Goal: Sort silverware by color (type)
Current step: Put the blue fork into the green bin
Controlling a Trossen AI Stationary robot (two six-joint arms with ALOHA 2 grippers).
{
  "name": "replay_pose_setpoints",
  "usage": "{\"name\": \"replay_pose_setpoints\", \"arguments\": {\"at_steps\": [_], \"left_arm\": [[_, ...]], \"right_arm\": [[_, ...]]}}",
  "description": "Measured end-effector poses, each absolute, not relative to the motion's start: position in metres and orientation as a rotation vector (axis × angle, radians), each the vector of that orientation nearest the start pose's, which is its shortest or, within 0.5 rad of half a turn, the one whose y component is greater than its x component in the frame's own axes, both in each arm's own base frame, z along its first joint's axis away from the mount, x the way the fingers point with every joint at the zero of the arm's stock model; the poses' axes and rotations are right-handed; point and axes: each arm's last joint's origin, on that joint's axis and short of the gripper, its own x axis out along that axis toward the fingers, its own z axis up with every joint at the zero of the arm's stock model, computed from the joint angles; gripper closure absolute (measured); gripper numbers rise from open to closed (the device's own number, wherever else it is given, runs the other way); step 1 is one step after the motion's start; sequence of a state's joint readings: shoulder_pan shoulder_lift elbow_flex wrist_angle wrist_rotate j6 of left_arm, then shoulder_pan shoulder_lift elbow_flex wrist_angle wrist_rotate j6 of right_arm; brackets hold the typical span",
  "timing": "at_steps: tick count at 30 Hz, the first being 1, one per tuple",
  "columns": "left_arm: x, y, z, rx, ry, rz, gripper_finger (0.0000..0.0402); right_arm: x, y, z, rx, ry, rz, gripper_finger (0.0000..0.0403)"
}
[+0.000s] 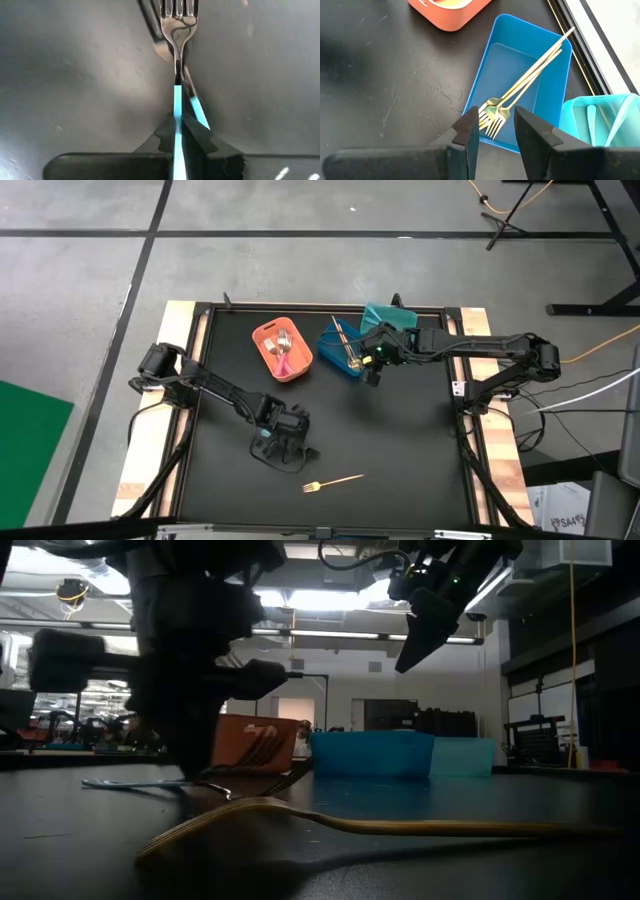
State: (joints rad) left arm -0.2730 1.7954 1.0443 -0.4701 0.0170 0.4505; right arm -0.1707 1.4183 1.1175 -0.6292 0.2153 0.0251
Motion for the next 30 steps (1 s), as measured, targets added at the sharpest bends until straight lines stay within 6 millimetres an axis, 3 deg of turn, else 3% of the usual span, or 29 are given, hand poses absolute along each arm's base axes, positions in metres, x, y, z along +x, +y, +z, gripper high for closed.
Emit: {"name": "replay_pose_setpoints", "arguments": {"at_steps": [7, 16, 30], "left_arm": [[0.334, -0.08, 0.152, 0.516, 1.022, -0.461, 0.0393], [0.358, -0.053, 0.164, 0.523, 0.823, -0.293, 0.0393], [0.386, -0.001, 0.198, 0.799, 0.474, 0.006, 0.0393]], "right_arm": [[0.274, -0.054, 0.285, 0.003, 0.892, -0.371, 0.0292], [0.245, -0.048, 0.314, 0.005, 0.808, -0.375, 0.0292], [0.207, -0.043, 0.343, 0.027, 0.7, -0.427, 0.0292]]}}
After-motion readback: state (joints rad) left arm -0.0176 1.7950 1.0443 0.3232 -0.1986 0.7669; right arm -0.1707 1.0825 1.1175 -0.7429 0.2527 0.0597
